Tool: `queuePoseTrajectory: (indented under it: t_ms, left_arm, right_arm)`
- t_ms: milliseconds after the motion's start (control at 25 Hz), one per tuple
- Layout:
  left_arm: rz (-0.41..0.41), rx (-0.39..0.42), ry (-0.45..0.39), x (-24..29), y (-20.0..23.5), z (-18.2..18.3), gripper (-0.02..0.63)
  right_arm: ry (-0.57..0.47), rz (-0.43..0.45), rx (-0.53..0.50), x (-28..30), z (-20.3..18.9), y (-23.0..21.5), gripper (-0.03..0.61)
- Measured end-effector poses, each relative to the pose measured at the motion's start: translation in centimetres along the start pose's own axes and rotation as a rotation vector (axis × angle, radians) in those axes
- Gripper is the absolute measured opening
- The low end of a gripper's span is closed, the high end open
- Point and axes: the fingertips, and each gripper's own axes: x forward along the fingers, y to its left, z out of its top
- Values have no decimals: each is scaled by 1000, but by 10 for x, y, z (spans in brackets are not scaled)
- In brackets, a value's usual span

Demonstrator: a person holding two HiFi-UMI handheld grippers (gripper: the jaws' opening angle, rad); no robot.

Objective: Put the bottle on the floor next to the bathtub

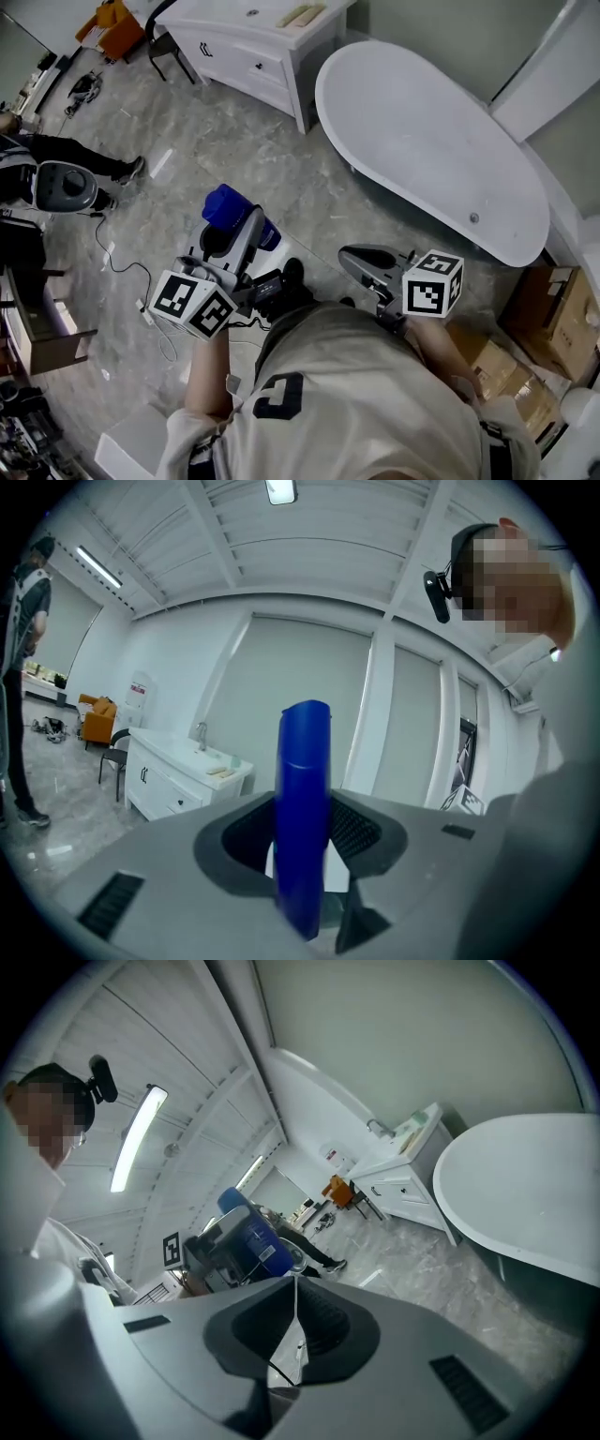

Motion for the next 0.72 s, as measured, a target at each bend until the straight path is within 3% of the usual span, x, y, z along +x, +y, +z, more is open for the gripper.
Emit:
queuePoseTrajectory:
  t_ms: [480,720]
  left_arm:
    - [-128,20,0,15,157,47,206]
    - [-136,60,6,20,219,63,206]
  right_arm:
    - [36,-143,13,137,50,-1,29]
    - [69,-193,-6,186,70,2,28]
